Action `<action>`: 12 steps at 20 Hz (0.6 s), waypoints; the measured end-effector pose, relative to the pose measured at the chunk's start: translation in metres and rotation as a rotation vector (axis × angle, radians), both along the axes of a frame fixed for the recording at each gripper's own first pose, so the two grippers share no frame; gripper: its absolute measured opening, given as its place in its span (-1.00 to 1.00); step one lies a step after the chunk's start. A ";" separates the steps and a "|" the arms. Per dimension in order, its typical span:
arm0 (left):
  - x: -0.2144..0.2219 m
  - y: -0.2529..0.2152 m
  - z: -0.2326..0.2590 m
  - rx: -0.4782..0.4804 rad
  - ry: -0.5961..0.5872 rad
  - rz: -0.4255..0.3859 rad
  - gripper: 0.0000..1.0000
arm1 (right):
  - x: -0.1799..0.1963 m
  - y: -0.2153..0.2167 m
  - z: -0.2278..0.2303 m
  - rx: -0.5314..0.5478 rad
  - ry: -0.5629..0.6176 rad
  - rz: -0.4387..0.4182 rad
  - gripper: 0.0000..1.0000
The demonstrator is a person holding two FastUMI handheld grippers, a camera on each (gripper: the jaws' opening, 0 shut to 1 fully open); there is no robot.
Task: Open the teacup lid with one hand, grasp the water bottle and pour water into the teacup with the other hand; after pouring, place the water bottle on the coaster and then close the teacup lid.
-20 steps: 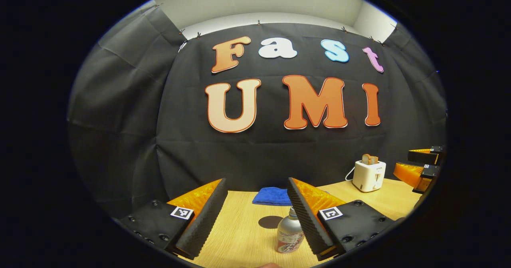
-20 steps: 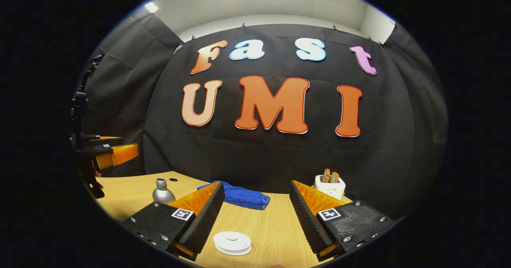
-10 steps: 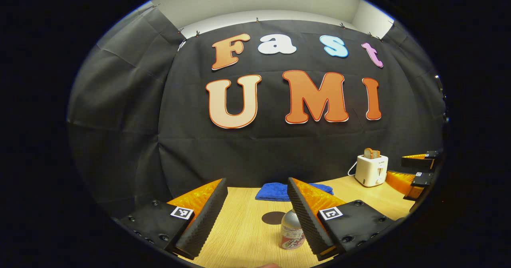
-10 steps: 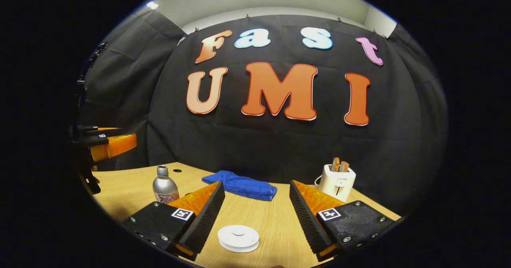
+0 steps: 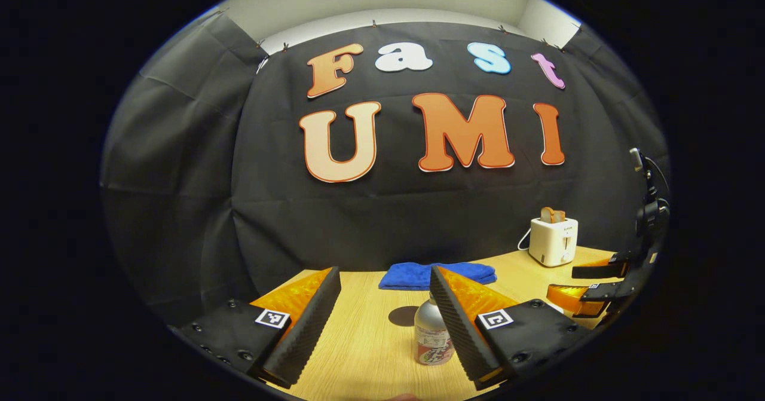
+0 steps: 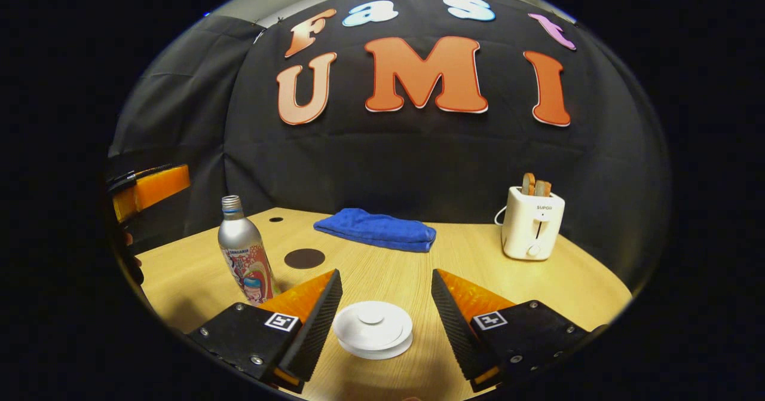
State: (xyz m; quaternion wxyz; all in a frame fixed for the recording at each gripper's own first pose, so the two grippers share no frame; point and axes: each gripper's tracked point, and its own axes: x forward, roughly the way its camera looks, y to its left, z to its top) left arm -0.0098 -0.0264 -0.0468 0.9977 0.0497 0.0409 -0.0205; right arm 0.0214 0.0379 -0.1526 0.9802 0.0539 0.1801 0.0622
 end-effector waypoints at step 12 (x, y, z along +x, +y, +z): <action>0.000 0.006 -0.022 0.004 0.056 0.023 1.00 | 0.004 0.018 -0.044 -0.040 0.098 0.070 0.32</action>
